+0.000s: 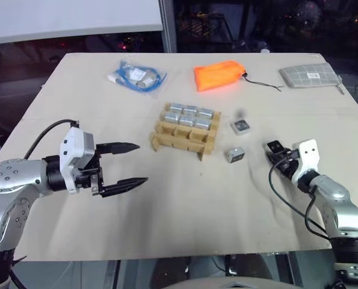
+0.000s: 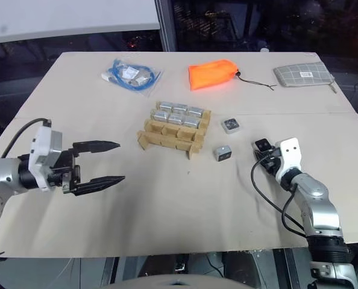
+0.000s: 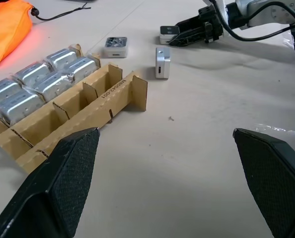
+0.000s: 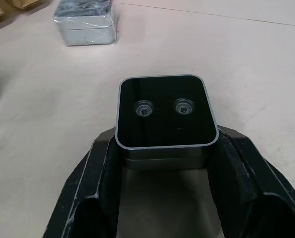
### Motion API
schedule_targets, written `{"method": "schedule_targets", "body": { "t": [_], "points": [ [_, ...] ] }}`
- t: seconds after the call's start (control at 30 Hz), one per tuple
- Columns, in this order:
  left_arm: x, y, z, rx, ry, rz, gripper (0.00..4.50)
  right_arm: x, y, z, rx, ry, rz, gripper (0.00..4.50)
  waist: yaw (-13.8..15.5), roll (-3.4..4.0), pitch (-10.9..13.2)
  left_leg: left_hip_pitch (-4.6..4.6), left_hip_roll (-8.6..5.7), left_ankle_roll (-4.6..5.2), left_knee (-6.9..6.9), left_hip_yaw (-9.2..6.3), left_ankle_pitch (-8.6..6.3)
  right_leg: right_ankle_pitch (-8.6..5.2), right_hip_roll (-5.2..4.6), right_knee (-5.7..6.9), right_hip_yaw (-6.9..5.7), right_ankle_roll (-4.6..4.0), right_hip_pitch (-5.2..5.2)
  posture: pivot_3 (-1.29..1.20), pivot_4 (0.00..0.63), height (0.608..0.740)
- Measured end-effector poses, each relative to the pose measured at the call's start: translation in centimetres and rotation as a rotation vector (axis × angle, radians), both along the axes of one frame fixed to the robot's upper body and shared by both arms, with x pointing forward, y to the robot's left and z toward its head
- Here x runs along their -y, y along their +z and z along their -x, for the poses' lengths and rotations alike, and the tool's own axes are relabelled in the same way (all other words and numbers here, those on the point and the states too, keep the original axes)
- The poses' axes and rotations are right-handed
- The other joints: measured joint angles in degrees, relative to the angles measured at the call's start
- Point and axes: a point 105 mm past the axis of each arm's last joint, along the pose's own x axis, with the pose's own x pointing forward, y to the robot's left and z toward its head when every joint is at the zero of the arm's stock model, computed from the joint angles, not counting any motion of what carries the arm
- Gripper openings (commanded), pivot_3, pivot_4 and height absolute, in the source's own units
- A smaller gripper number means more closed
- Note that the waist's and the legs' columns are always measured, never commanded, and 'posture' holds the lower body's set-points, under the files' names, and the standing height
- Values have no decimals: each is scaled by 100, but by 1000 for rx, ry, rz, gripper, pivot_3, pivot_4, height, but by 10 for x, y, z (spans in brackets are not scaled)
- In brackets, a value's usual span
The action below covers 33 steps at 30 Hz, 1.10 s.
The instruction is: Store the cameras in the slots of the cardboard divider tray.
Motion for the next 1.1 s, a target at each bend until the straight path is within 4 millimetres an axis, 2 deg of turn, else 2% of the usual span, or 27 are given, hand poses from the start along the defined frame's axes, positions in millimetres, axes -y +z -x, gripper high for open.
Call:
{"method": "schedule_targets", "body": {
  "t": [0.17,0.3,0.43,0.5,0.6,0.73,0.9,1.1],
  "points": [
    [3,-1,-7,7,41,57,4500,-7,2,4,31,71,24,1865,-22,1,2,0,0,2,0,0,-1,1,0,1,2,1,0,0,150,740],
    [10,6,-17,-29,95,202,4500,-26,23,9,143,220,96,1865,-48,4,6,1,2,7,1,2,-4,1,0,6,9,2,-3,0,150,740],
    [24,3,-27,-166,148,364,4500,-72,55,19,292,445,135,1865,-79,-1,8,4,5,-3,3,1,2,2,2,13,12,3,-4,0,150,740],
    [39,-13,-33,-291,193,425,4500,-109,71,26,374,601,152,1865,-81,-4,9,4,3,-4,8,2,2,2,2,19,15,3,-4,0,150,740],
    [54,-25,-31,-417,188,486,4500,-139,82,34,441,730,181,1865,-73,-23,20,3,5,-5,11,0,3,2,1,28,14,3,-7,0,150,740],
    [73,-21,-27,-516,127,541,4500,-181,95,49,564,917,250,1865,-60,-42,31,3,0,-6,19,-2,4,2,-3,38,14,2,-8,0,150,740],
    [79,-21,-27,-560,133,579,4500,-195,92,56,641,1022,368,1865,-65,-48,35,4,-1,-8,20,-1,5,2,-7,41,15,2,-8,0,150,740],
    [79,-21,-27,-569,143,585,4500,-197,88,59,680,1045,433,1865,-66,-48,35,6,-3,-10,21,0,6,2,-6,44,15,1,-8,0,150,740]
  ]
}}
